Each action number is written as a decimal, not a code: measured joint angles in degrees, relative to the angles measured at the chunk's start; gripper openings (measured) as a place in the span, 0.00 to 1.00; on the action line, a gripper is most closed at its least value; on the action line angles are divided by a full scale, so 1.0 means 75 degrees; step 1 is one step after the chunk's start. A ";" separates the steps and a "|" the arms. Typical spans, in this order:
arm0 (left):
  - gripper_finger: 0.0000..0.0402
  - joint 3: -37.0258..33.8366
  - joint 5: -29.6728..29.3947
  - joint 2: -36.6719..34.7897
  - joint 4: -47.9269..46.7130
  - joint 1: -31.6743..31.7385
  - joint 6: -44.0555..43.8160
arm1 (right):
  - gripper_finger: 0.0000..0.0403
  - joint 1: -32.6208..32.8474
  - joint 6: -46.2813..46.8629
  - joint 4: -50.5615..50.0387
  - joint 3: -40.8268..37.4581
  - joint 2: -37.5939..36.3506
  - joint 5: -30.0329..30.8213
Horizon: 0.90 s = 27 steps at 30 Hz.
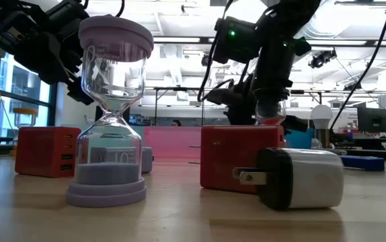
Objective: Pick & Place Office items
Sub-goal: Put the light purple hourglass into the dark blue bin
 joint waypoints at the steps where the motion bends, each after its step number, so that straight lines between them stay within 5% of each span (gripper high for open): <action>1: 0.67 0.0000 -0.0002 0.0000 0.0002 0.0001 0.0000 | 0.38 0.0000 -0.0095 0.0001 -0.0004 -0.0017 -0.0002; 13: 0.67 0.0000 -0.0002 0.0000 0.0010 0.0003 -0.0011 | 0.38 0.0081 -0.0772 0.0226 -0.0026 -0.0375 0.0364; 20: 0.67 0.0000 -0.0002 0.0000 0.0057 0.0003 -0.0042 | 0.38 0.0215 -0.1221 0.0472 -0.0015 -0.1620 0.0923; 27: 0.67 0.0000 -0.0004 0.0000 0.0226 0.0012 -0.0300 | 0.38 0.0560 -0.2366 0.0371 -0.0012 -0.3051 0.2651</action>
